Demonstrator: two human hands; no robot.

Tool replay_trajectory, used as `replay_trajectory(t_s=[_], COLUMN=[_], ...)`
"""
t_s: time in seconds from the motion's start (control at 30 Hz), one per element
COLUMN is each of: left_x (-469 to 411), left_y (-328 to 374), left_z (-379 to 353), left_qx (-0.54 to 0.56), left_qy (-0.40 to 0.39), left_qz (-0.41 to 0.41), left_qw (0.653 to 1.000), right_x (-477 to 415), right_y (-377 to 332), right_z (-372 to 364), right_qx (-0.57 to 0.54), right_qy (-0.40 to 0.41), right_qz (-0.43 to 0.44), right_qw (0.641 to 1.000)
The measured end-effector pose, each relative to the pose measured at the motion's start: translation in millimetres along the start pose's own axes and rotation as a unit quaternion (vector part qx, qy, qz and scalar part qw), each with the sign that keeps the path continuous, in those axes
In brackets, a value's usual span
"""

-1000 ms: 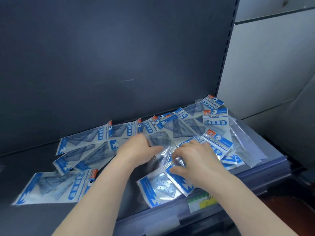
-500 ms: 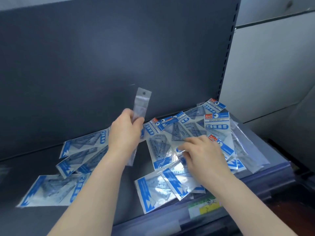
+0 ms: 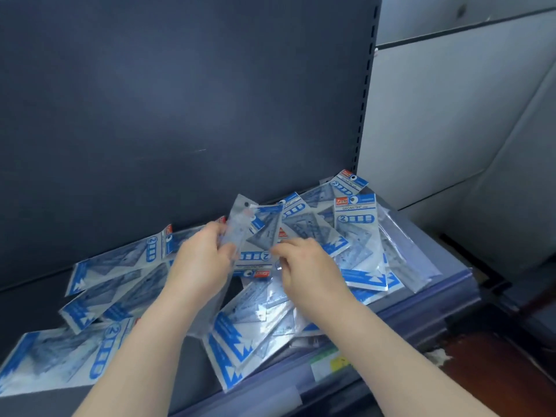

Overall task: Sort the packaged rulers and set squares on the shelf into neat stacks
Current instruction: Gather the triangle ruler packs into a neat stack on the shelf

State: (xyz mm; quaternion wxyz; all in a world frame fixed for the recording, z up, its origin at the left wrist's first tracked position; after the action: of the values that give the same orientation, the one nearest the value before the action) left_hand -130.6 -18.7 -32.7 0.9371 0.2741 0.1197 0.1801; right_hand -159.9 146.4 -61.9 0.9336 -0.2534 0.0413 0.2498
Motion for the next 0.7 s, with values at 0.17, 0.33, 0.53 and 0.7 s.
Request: replay_trajectory(t_s=[0.17,0.33,0.53,0.7], left_x=[5.0,-1.0,-0.6,3.2], left_y=[20.3,41.0,73.1,101.8], left_z=[-19.5,-28.3,-59.4,-84.8], left_qx=[-0.014,-0.017,-0.011,-0.053], left_qy=[-0.031,-0.026,-0.075,-0.077], left_qz=[-0.032,-0.049,-0.095,-0.115], left_qw=[0.999,0.998,0.993,0.989], right_x=[21.1,2.4,29.8,34.8], right_y=[51.7,26.1,106.8,89.9], right_z=[19.2,-0.1,62.8,25.1], right_qx=[0.128,-0.017,0.132,0.154], right_qy=[-0.043,-0.012,0.056,-0.017], right_qz=[-0.115,-0.076,-0.145,-0.078], right_qw=[0.984,0.997,0.979,0.985])
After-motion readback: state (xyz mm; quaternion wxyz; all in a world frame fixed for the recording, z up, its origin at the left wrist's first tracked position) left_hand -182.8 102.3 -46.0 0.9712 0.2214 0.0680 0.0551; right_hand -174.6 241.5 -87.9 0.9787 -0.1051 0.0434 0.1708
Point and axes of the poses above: each hand's wrist, its own x-axis away from the middle knuckle, its own z-axis out of the back of the hand, y = z × x, the point moved 8 cm from there along -x, towards the middle knuckle
